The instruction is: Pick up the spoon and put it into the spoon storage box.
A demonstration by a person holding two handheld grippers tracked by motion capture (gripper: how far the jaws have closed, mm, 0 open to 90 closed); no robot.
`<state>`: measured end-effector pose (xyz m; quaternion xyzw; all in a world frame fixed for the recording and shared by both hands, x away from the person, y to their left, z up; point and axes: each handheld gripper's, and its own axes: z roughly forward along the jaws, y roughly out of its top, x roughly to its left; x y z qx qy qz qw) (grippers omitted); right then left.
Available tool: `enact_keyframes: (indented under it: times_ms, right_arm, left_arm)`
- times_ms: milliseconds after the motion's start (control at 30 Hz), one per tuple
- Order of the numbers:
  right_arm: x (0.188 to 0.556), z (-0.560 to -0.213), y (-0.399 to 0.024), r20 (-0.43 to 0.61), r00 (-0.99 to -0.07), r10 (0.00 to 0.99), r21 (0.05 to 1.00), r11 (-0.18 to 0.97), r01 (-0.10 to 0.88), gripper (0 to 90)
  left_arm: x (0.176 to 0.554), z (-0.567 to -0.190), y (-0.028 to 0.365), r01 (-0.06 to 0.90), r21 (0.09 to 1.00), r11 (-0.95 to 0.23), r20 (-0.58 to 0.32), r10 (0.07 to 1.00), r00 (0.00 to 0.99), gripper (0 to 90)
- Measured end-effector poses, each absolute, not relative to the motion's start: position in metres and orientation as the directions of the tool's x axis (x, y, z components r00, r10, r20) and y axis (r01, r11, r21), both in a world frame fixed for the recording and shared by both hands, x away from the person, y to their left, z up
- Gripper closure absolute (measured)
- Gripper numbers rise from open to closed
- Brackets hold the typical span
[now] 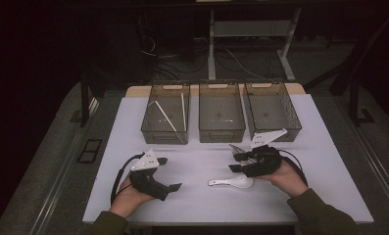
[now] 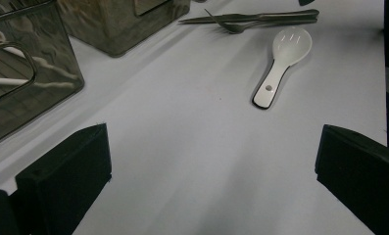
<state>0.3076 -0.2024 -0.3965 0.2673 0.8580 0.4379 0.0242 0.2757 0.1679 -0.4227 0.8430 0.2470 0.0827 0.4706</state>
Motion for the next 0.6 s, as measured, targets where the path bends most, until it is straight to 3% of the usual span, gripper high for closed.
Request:
enact_keyframes:
  times_ms: [600]
  right_arm:
    - [0.283,-0.415,-0.240,0.216,-0.831,0.513,0.748,0.459,0.478,44.7]
  left_arm:
    - [0.274,-0.423,0.167,0.335,0.833,-0.440,-0.090,0.490,0.867,0.0]
